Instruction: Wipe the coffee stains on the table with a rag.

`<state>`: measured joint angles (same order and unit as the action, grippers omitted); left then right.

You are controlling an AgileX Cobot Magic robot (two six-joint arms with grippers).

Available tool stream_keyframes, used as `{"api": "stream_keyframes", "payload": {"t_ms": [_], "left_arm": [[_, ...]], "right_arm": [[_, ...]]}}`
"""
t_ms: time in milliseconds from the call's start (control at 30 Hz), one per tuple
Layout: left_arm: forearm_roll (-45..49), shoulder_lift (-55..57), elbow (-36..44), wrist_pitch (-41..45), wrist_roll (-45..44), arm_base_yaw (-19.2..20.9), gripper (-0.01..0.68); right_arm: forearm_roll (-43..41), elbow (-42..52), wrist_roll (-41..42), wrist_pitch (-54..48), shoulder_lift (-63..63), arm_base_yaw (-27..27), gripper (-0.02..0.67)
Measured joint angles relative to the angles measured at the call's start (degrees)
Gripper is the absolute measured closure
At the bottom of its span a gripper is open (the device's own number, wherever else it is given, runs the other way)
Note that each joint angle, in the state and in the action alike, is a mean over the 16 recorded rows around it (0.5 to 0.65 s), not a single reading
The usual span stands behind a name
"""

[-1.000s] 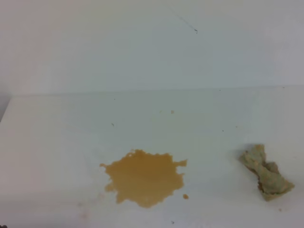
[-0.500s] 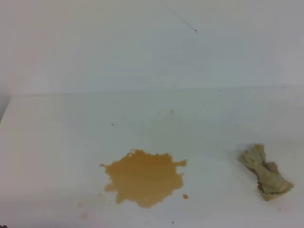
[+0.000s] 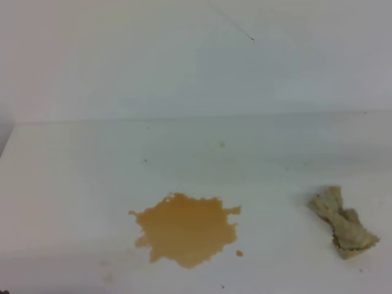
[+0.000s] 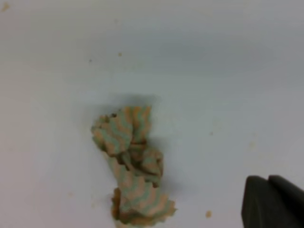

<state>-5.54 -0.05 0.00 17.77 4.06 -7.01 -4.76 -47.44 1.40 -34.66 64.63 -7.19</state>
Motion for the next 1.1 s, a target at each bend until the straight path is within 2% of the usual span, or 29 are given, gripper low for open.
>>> {"api": "stream_keyframes", "payload": {"t_ms": [200,333,733,867,967,1100], "left_arm": [[0.00,0.00,0.00,0.00,0.00,0.00,0.675],[0.00,0.00,0.00,0.00,0.00,0.00,0.675],[0.00,0.00,0.00,0.00,0.00,0.00,0.675],[0.00,0.00,0.00,0.00,0.00,0.00,0.675],[0.00,0.00,0.00,0.00,0.00,0.00,0.675],[0.00,0.00,0.00,0.00,0.00,0.00,0.675]], "right_arm": [[5.85,-2.73,5.57,-0.27,8.87,-1.23,0.647],[9.31,-5.49,9.51,-1.82,15.06,-2.65,0.605],[14.05,-14.41,13.82,-4.04,32.39,-5.74,0.284],[14.67,-15.39,14.14,-2.79,36.15,-5.79,0.208],[14.76,-15.58,14.47,-1.64,38.29,-5.80,0.195],[14.75,-15.62,14.84,-0.49,40.49,-5.80,0.222]]}}
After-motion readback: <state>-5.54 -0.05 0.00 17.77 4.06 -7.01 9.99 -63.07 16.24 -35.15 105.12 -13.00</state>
